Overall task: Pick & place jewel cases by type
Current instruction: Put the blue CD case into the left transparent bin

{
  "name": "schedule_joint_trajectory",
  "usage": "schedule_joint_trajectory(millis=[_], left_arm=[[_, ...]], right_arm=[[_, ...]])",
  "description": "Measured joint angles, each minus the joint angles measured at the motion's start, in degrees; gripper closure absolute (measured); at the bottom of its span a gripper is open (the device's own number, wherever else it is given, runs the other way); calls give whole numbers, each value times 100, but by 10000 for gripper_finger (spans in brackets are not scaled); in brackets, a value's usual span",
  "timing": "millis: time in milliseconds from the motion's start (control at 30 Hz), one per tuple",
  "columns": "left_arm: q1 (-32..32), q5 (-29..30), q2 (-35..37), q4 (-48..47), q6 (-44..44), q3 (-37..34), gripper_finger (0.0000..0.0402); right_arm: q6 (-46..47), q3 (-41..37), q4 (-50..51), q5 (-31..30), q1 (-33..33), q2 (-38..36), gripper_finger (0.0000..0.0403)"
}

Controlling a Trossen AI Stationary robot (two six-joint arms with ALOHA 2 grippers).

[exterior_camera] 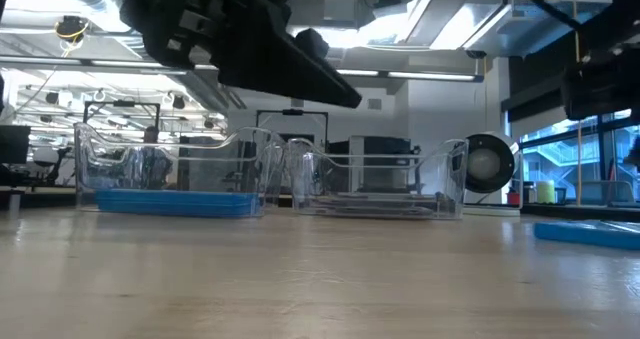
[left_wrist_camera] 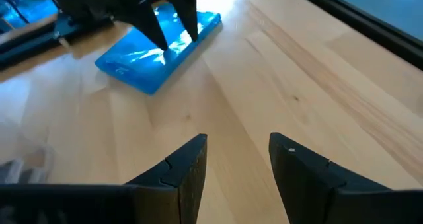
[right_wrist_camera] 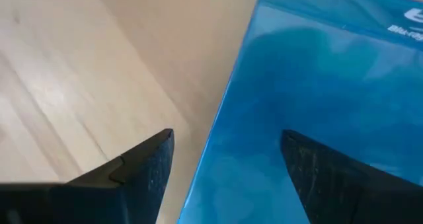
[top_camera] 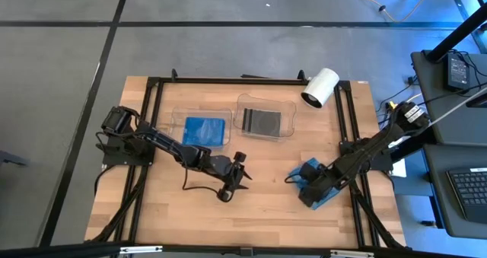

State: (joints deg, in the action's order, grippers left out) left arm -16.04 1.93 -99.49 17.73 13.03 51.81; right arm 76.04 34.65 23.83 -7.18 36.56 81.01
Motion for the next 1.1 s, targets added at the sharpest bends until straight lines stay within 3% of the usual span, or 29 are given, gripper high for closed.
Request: schedule_joint_trajectory(millis=[167, 300, 600, 900, 1100], left_arm=[[0, -1, 1, -159, -192, 0, 243], [-49, 0, 1, -246, -286, 0, 244], [-269, 52, -177, -302, -303, 0, 242], [-572, 1024, -462, -710, 44, -90, 240], [-681, 992, -633, -633, -289, -85, 244]], right_arm=[[-756, 5, -749, -412, -91, 65, 119], [-1200, 24, -1343, -462, -314, 519, 119], [-2827, 44, -3872, -331, -744, 1623, 119], [-4044, 882, -3993, -73, -1065, 2446, 119], [-4740, 1433, -3869, 105, -1137, 2723, 119]])
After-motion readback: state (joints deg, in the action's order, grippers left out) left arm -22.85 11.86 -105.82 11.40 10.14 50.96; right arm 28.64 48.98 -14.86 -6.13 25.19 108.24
